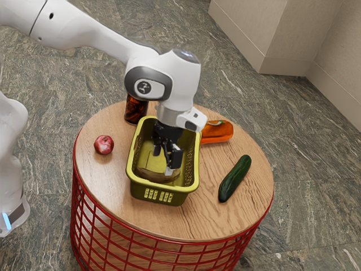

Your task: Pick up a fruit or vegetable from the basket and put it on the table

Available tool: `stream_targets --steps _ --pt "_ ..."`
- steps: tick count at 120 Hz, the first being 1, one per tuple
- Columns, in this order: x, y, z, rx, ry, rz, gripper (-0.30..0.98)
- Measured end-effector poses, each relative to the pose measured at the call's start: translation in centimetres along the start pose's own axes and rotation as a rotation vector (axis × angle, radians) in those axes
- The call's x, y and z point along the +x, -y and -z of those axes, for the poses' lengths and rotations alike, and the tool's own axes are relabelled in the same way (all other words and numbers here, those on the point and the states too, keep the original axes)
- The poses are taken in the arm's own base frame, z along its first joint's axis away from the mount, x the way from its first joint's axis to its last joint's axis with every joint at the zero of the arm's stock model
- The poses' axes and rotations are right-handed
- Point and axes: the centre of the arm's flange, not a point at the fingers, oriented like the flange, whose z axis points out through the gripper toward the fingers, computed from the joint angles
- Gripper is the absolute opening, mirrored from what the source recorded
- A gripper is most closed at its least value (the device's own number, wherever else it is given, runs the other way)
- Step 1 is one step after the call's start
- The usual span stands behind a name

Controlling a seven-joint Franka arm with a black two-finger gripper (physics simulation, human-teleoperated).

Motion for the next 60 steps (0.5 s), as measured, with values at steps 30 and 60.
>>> stream_targets --steps 30,60 --pt "0.3 1.0 -0.7 -0.01 -0.002 0.026 0.69" --pt "1.3 2.2 -2.6 -0.028 0.021 0.04 0.69"
